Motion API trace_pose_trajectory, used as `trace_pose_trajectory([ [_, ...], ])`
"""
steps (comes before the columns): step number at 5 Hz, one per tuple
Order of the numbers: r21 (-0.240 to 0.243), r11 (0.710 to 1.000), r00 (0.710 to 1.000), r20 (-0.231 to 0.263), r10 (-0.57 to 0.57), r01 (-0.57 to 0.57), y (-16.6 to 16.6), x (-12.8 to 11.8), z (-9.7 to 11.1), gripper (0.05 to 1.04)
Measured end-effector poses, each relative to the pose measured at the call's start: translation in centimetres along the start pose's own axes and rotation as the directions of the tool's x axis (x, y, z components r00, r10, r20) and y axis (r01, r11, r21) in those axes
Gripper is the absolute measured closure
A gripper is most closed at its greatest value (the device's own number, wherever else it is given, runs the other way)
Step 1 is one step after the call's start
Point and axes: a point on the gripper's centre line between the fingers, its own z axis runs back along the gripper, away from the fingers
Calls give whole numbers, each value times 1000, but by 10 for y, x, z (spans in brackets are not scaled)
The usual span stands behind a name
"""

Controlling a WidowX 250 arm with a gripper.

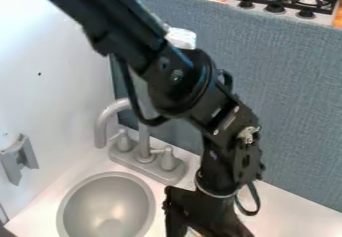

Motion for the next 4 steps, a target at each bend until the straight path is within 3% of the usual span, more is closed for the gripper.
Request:
trace_pose_trajectory([
  [2, 11, 1000, 999, -33, -18, 18, 12, 40, -30, 83],
  [4, 45, 997, 996, -68, -58, 61, 15, 57, -47, 83],
])
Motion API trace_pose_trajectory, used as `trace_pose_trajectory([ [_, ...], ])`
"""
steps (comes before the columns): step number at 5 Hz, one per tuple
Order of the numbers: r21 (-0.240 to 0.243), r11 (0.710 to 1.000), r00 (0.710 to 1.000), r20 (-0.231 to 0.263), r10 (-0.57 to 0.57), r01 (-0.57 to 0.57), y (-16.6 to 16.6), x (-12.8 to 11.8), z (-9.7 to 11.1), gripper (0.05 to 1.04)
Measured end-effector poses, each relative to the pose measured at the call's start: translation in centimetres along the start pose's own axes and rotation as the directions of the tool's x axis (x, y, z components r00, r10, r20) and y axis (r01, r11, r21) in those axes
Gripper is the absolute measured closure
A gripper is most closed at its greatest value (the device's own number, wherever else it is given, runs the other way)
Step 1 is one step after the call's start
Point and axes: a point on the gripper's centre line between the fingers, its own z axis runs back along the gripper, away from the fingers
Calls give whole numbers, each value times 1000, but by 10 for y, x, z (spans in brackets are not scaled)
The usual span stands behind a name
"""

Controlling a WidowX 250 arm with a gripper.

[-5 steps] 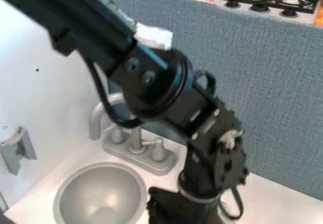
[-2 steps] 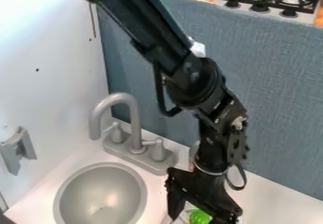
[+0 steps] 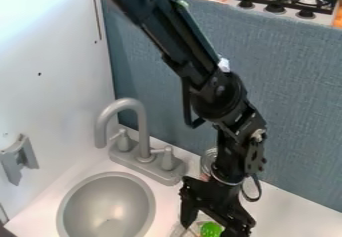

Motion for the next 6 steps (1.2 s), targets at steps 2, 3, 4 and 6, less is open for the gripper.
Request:
trace_pose_trajectory([
  [2, -55, 998, 1000, 13, -25, 26, 0, 13, -14, 83],
  [3, -62, 997, 999, -4, -46, 45, -3, 20, -23, 83],
  [4, -70, 996, 998, -15, -61, 60, -5, 22, -30, 118],
  [6, -92, 995, 999, -21, -39, 37, -5, 26, -36, 434],
])
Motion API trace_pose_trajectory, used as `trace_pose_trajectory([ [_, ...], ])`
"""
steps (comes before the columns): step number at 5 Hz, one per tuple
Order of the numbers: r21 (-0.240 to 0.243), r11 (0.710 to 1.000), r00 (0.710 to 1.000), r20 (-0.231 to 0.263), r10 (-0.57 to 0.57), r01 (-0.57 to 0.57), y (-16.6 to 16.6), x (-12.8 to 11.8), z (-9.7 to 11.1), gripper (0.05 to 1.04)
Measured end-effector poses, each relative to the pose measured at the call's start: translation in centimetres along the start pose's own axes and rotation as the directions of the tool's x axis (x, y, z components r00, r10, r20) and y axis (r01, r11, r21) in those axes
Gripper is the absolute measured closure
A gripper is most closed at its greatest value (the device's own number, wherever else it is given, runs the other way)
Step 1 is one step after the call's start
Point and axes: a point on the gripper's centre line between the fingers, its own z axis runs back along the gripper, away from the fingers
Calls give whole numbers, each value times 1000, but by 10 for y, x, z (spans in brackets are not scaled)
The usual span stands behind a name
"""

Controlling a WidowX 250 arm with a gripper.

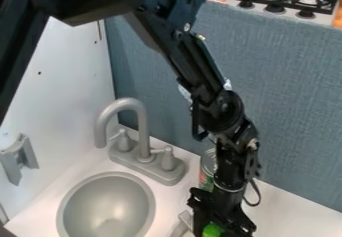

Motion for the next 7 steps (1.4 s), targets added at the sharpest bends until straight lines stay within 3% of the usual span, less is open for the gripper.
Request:
trace_pose_trajectory([
  [1, -1, 1000, 1000, -8, 6, -6, 1, -8, 1, 436],
  [2, -10, 1000, 998, 59, 26, -26, 0, -18, 33, 436],
  [3, 15, 999, 998, 48, -39, 38, -27, -42, 48, 436],
  [4, 9, 994, 994, 22, -107, 107, -54, -61, 45, 436],
  [5, -4, 972, 972, 9, -234, 234, -90, -65, 35, 436],
  [6, 2, 954, 954, -17, -301, 301, -105, -69, 19, 436],
  [7, 10, 953, 952, -53, -301, 302, -104, -67, 1, 436],
])
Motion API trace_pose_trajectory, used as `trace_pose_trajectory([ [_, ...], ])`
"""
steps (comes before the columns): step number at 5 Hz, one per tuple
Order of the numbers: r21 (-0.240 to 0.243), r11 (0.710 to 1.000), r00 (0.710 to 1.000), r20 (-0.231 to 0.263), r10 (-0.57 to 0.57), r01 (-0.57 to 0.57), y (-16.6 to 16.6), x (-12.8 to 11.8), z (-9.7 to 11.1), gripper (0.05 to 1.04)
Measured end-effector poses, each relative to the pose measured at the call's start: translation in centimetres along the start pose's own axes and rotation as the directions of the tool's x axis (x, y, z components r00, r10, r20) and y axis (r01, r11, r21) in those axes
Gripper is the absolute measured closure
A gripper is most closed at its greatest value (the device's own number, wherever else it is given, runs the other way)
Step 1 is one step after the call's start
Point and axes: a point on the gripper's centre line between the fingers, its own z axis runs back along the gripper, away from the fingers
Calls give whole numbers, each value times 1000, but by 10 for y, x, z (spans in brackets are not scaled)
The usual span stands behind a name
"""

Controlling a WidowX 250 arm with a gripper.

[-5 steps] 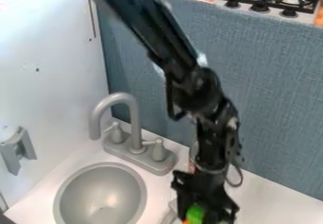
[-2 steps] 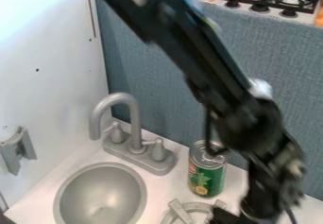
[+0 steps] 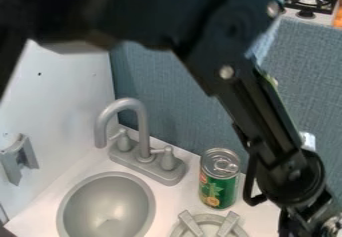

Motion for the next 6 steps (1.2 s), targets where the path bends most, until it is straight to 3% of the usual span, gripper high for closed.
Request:
trace_pose_trajectory([
  [2, 44, 999, 1000, 12, 17, -18, 10, 0, -11, 436],
  [3, 40, 999, 999, 44, 14, -16, 10, 2, -18, 436],
  [4, -3, 1000, 995, 96, 5, -5, 6, 3, -24, 385],
  [5, -8, 1000, 996, 95, -5, 6, 6, 3, -30, 111],
  [6, 2, 1000, 996, 83, 16, -17, 7, 1, -30, 75],
])
